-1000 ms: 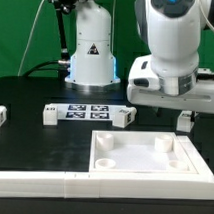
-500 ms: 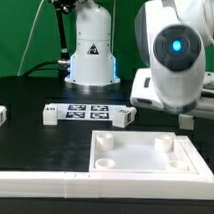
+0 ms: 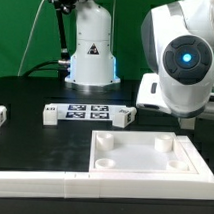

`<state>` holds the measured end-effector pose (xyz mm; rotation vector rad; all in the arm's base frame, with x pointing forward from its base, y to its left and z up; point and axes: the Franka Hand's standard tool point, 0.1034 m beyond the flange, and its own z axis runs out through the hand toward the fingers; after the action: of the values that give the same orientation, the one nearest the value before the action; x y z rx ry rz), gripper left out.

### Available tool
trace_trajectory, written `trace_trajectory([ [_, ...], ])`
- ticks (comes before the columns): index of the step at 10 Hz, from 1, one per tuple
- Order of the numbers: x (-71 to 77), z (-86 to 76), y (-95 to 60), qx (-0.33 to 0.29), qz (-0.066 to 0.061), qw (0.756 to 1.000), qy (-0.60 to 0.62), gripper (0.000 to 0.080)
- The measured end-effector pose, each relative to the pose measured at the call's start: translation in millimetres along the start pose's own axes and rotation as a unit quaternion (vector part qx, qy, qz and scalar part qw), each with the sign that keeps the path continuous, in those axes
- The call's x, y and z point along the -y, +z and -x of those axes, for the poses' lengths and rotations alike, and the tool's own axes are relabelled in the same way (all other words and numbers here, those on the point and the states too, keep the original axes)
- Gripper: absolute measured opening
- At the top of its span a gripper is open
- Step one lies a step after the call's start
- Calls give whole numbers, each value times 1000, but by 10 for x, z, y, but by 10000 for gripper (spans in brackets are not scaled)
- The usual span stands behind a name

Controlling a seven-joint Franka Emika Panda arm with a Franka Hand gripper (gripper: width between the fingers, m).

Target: Assemble one leg

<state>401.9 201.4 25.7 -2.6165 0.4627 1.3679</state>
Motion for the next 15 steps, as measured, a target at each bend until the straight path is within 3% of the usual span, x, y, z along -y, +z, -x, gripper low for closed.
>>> trace_trajectory([
  [1, 17, 29, -7, -3, 0, 1000, -10, 649],
  [3, -18, 24, 123, -11, 2, 999, -37, 649],
  [7, -32, 17, 144, -9, 2, 999, -35, 649],
  [15, -22, 32, 424, -2, 12, 996, -94, 649],
])
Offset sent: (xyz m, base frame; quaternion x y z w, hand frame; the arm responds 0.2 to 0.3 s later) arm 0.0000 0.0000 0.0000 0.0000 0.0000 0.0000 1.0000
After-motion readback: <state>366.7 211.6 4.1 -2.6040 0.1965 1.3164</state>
